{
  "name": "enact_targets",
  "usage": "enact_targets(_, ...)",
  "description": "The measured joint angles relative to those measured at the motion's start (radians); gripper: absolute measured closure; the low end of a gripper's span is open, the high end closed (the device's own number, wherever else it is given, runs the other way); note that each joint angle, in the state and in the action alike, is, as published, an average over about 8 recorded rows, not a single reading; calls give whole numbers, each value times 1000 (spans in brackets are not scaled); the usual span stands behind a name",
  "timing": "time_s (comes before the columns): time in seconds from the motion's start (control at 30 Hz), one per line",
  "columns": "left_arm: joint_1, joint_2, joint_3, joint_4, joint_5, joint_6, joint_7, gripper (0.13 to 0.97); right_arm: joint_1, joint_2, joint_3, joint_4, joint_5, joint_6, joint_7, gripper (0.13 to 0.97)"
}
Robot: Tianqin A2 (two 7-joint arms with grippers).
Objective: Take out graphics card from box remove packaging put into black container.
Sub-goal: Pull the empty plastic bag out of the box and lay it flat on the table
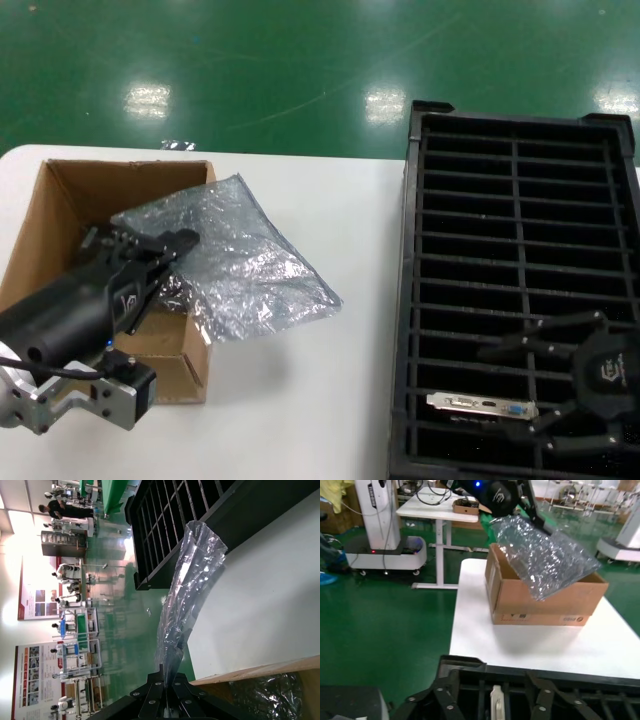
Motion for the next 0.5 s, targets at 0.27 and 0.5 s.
enact_targets(0.27, 0, 0, 0, 0, 0, 0, 0, 959, -17, 11, 14, 29, 9, 11, 2, 556)
enact_targets(0.5, -2, 10, -4, -7, 12, 20, -20, 959, -17, 11, 15, 29, 9, 11, 2, 405)
